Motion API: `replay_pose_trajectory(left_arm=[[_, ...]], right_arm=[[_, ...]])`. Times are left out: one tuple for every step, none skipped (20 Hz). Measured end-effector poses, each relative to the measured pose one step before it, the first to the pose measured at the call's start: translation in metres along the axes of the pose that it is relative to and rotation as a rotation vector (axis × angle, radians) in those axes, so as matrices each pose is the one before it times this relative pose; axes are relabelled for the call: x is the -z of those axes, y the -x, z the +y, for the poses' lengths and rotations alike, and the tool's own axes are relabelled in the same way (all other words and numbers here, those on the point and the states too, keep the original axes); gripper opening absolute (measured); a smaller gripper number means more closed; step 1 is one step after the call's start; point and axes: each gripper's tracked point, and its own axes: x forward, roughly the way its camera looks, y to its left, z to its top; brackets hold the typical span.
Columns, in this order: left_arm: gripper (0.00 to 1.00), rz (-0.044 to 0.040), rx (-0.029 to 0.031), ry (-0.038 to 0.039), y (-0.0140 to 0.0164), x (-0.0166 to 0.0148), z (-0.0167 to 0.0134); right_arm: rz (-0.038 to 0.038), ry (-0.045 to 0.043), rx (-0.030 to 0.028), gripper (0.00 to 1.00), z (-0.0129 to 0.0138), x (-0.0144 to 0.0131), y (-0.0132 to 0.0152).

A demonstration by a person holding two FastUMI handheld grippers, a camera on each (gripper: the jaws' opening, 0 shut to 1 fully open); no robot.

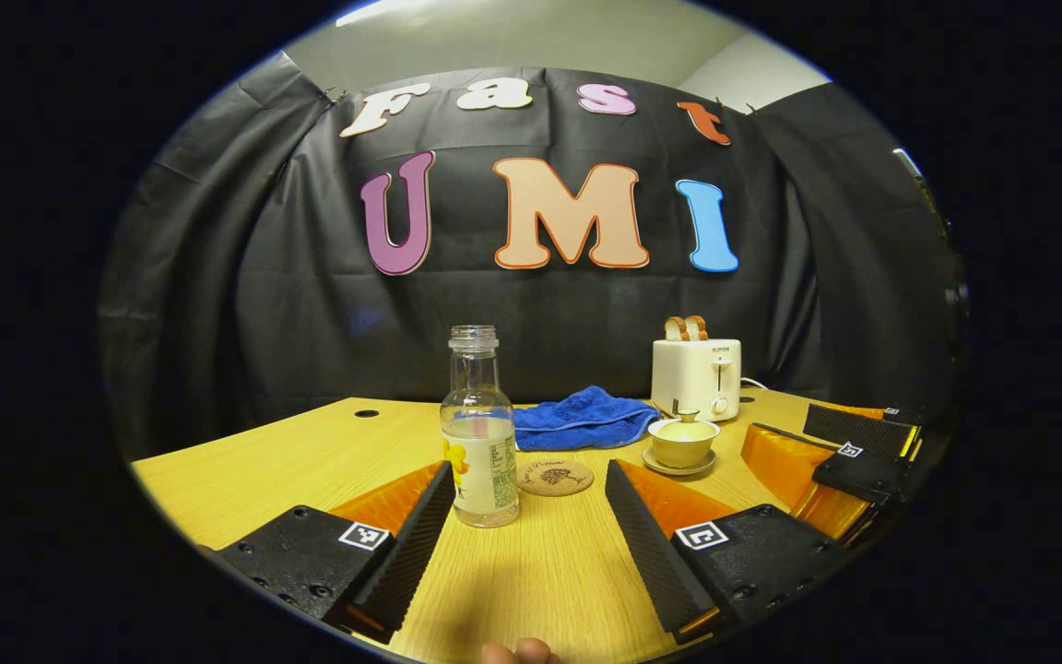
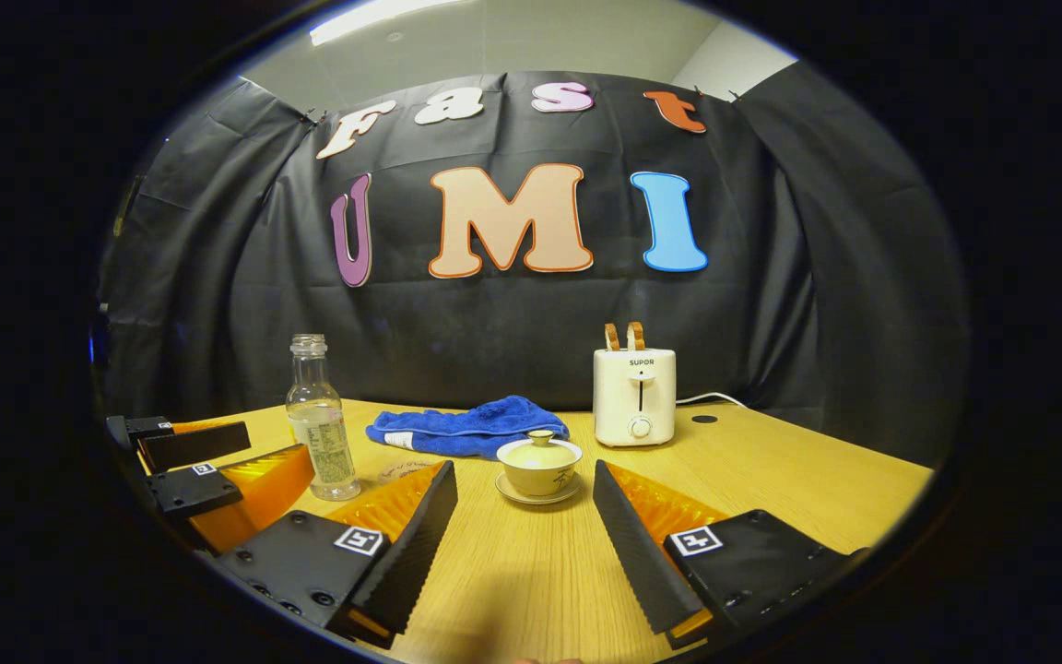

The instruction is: Open the teacup lid with one hand, grasp the water bottle and pour water into the teacup with the other hand; after pouring, place the water bottle on the coaster and then close the teacup lid.

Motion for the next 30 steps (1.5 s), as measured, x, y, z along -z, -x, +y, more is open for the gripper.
replay_pose_trajectory(left_arm=[[0.96,0.00002,-0.00022,0.0002,-0.00032,-0.00048,0.00045],[0.96,0.00033,-0.00023,0.0001,0.00054,0.00002,-0.00017],[0.96,0.0,0.00003,0.00025,0.00043,0.00078,-0.00016],[0.96,0.00006,-0.00001,-0.00021,-0.00004,-0.00069,0.00019],[0.96,-0.00018,0.00006,0.00003,0.00008,0.0,0.0001],[0.96,0.0002,-0.00007,-0.0002,-0.00035,-0.00006,-0.00008],[0.96,-0.00008,-0.00003,0.00014,0.00023,0.0004,0.00017],[0.96,-0.00001,-0.00006,-0.0001,0.00005,-0.00065,-0.00002],[0.96,0.00047,-0.00005,0.00011,0.00009,0.00043,0.00009],[0.96,-0.00034,0.00008,0.00008,0.00016,-0.00021,-0.00047],[0.96,0.00041,-0.00001,-0.00003,-0.00054,0.00037,0.00013],[0.96,-0.00019,-0.00002,0.00005,0.0002,-0.00052,0.00006],[0.96,0.00008,-0.00011,-0.00003,-0.00001,-0.00006,0.00015],[0.96,0.00016,-0.00013,-0.00007,-0.00029,-0.00051,0.00015],[0.96,-0.00028,-0.00007,-0.00025,0.0003,0.00123,-0.00063],[0.96,0.00028,0.00005,0.00013,0.00044,-0.00058,0.00028],[0.96,0.00003,-0.0001,-0.00002,-0.00037,-0.00006,0.00042],[0.96,-0.00018,0.0,0.00029,0.00024,-0.00037,-0.00011],[0.96,0.00003,0.00006,-0.00024,-0.00039,0.00045,-0.00018],[0.96,-0.00015,0.00005,0.0,0.00016,-0.00026,-0.00025],[0.96,0.00002,-0.00018,-0.00003,0.0001,0.00041,0.00038],[0.96,0.00016,-0.00013,-0.00009,0.00003,-0.00011,-0.0002],[0.96,-0.00025,-0.00001,0.00015,-0.00005,-0.00001,-0.00006],[0.96,0.00051,-0.00004,0.00007,-0.00014,-0.00087,0.00012],[0.96,-0.00013,-0.00014,0.00032,0.00007,0.00108,-0.00024],[0.96,0.00074,0.00002,0.00007,-0.00004,-0.00042,-0.00006],[0.96,-0.00006,0.00004,-0.00008,0.00027,0.00035,-0.00001],[0.96,-0.00039,-0.00006,-0.00016,0.00018,-0.0005,0.00027],[0.96,0.00045,-0.00001,-0.0004,0.0002,0.00009,-0.00004],[0.96,-0.00023,-0.00018,0.00039,0.0002,-0.0004,0.00036]], right_arm=[[0.00011,-0.00015,0.00012,0.94,-0.00001,0.00032,0.0007],[-0.00014,0.00007,-0.00001,0.99,-0.0003,-0.00014,-0.00043],[-0.00019,-0.00001,0.00011,0.94,-0.00001,0.00036,-0.00024],[0.00033,-0.00016,0.00013,0.94,0.00018,-0.00019,0.00015],[-0.00059,0.00024,-0.00006,0.94,-0.00015,-0.00013,0.00041],[0.00073,-0.00029,0.00015,0.94,-0.00011,0.0002,-0.0004],[-0.00079,0.00036,-0.00001,0.94,0.00016,-0.00007,0.0002],[0.00069,-0.00024,0.00018,0.94,0.00025,0.00032,-0.00042],[-0.00054,0.00023,-0.00009,0.94,-0.00021,-0.00014,0.00036],[0.00041,-0.00022,0.00006,0.94,-0.00018,-0.00018,-0.00035],[-0.00051,0.00028,-0.00003,0.94,0.00023,-0.00004,0.00083],[0.00047,-0.00015,0.00005,0.94,-0.00017,-0.00042,-0.00042],[-0.00016,0.00013,0.00007,0.94,0.00026,0.00041,-0.00005],[0.00012,-0.00014,0.0,0.94,-0.00003,-0.00062,-0.0001],[0.00001,0.0,0.00001,0.94,-0.00014,0.00074,0.00011],[-0.00053,0.00024,-0.00019,0.94,0.00003,-0.00069,-0.00019],[0.00077,-0.00029,0.00022,0.94,0.00004,0.00094,-0.0001],[-0.00183,0.0004,-0.00342,0.94,0.00058,-0.00084,-0.00018],[0.00078,-0.00116,-0.0055,0.94,0.00126,0.00072,-0.00016],[-0.00056,0.00112,0.00124,0.94,-0.00113,-0.00059,-0.00178],[0.0033,0.00003,0.00427,0.94,-0.00138,0.0015,-0.00266],[0.00004,0.00039,0.00081,0.94,0.00019,-0.00023,-0.00445],[0.00387,0.00027,0.00209,0.94,-0.00044,0.00119,-0.00782],[-0.00003,0.0004,0.00804,0.94,-0.00192,0.00007,-0.00871],[0.0032,0.00039,0.00575,0.96,-0.00115,-0.00007,-0.01027],[0.00004,0.00094,-0.00012,0.93,-0.0011,0.00103,-0.00963],[0.00261,0.00477,0.00581,0.96,-0.00225,0.00058,-0.01126],[0.00267,0.00999,0.00279,0.96,-0.00136,0.00061,-0.01175],[0.00925,0.00865,0.0018,0.95,-0.00087,0.0025,-0.01219],[0.01284,0.0073,-0.0021,0.96,0.00005,0.00172,-0.012]])
